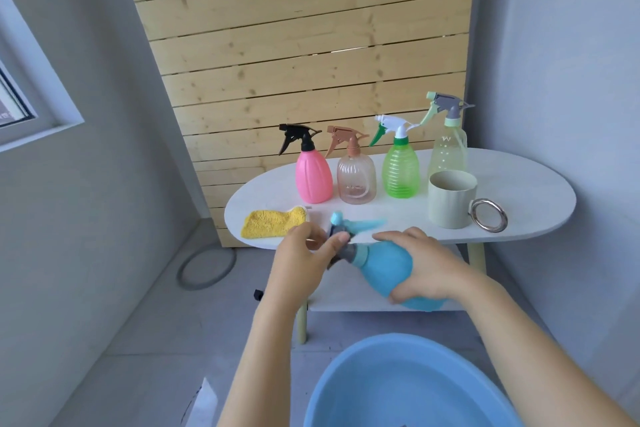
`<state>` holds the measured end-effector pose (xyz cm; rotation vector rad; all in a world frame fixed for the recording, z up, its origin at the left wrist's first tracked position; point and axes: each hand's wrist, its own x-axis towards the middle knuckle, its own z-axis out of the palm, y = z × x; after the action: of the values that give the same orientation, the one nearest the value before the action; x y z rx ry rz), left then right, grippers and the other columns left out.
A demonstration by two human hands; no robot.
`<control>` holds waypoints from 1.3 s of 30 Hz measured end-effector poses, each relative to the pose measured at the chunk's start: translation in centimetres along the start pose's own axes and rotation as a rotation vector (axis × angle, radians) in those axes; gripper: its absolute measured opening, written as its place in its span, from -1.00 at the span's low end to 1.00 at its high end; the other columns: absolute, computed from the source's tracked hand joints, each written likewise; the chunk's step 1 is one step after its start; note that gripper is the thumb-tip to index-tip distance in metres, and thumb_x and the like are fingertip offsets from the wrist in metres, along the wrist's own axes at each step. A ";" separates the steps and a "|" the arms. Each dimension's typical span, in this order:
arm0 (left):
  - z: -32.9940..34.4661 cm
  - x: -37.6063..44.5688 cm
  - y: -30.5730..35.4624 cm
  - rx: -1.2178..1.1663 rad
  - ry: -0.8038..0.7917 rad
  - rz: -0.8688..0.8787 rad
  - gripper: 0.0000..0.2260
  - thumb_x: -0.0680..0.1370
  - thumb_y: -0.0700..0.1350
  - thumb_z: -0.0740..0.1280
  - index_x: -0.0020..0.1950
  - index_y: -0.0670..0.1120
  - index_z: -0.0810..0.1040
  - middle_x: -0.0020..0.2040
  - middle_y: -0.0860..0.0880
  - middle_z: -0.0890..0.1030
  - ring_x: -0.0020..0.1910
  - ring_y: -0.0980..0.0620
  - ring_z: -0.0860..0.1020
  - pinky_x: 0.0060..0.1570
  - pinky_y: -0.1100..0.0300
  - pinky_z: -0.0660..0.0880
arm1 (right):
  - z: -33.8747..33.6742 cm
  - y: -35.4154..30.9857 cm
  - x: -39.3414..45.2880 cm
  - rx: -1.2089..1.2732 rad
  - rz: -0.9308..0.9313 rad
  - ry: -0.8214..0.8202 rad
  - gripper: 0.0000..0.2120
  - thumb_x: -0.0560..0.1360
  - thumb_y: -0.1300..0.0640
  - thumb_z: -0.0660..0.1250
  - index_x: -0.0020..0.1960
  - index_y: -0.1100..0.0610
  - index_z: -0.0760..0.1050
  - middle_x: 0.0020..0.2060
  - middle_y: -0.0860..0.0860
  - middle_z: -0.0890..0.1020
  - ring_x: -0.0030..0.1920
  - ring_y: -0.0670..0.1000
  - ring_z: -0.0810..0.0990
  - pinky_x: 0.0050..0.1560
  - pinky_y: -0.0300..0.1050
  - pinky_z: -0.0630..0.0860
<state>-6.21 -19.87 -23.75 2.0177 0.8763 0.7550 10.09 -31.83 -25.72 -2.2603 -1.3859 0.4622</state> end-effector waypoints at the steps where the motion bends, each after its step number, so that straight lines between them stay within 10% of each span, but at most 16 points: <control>1: 0.3 0.1 0.1 -0.039 0.066 -0.037 -0.68 0.50 0.09 0.38 -0.07 -0.17 0.47 -0.19 -0.08 0.63 -0.32 0.11 0.58 -0.40 0.44 0.38 | 0.1 -0.2 0.0 0.009 -0.020 0.002 -0.10 0.19 -0.02 0.55 0.40 -0.29 0.17 0.12 -0.14 0.30 0.24 -0.01 0.34 0.20 -0.10 0.35; 5: 0.9 0.1 1.2 -0.288 0.204 -0.183 -0.77 0.58 -0.01 0.28 0.11 -0.10 0.33 -0.39 -0.12 0.59 -0.53 0.02 0.56 -0.51 0.28 0.48 | 0.2 -1.0 0.3 -0.061 -0.061 0.109 -0.09 0.22 -0.03 0.52 0.44 -0.26 0.13 0.22 -0.13 0.30 0.25 -0.01 0.31 0.24 -0.12 0.27; 11: 0.6 0.6 0.5 -0.311 -0.192 -0.047 -0.55 0.55 -0.32 0.13 0.39 0.05 0.33 0.03 -0.05 0.58 -0.05 0.11 0.63 -0.11 0.19 0.58 | -0.3 -0.1 0.3 -0.058 0.014 0.175 -0.10 0.22 -0.04 0.51 0.44 -0.25 0.13 0.23 -0.11 0.31 0.26 0.03 0.33 0.21 -0.10 0.27; 17: 1.1 1.0 0.0 0.127 0.076 0.077 -0.91 0.52 -0.07 0.38 -0.01 -0.02 0.56 -0.27 0.01 0.44 -0.32 0.11 0.40 -0.40 0.36 0.28 | -0.8 0.7 0.1 -0.070 0.017 0.182 -0.13 0.23 -0.01 0.51 0.42 -0.27 0.15 0.24 -0.12 0.31 0.27 0.01 0.31 0.16 -0.15 0.19; 26: 0.2 1.4 -0.2 -0.058 0.250 -0.149 -0.60 0.61 0.02 0.20 -0.39 -0.12 0.43 -0.56 0.10 0.37 -0.43 0.05 0.28 -0.47 0.29 0.20 | -1.8 2.6 -0.4 -0.018 0.238 0.284 -0.16 0.25 -0.04 0.50 0.42 -0.21 0.15 0.26 -0.05 0.31 0.28 0.08 0.32 0.10 -0.07 0.31; 39: 3.7 2.5 -2.0 -0.559 0.251 -0.438 -0.78 0.60 -0.11 0.27 -0.19 -0.18 0.58 -0.27 -0.07 0.54 -0.37 0.01 0.50 -0.38 0.25 0.50 | -0.7 3.3 -0.1 0.215 0.409 0.213 -0.12 0.22 -0.12 0.51 0.43 -0.11 0.15 0.18 0.03 0.32 0.23 0.12 0.39 0.17 0.06 0.44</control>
<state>-2.62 -18.62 -26.80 1.2058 1.0615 0.8882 12.90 -33.40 -26.88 -2.3308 -0.7321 0.4573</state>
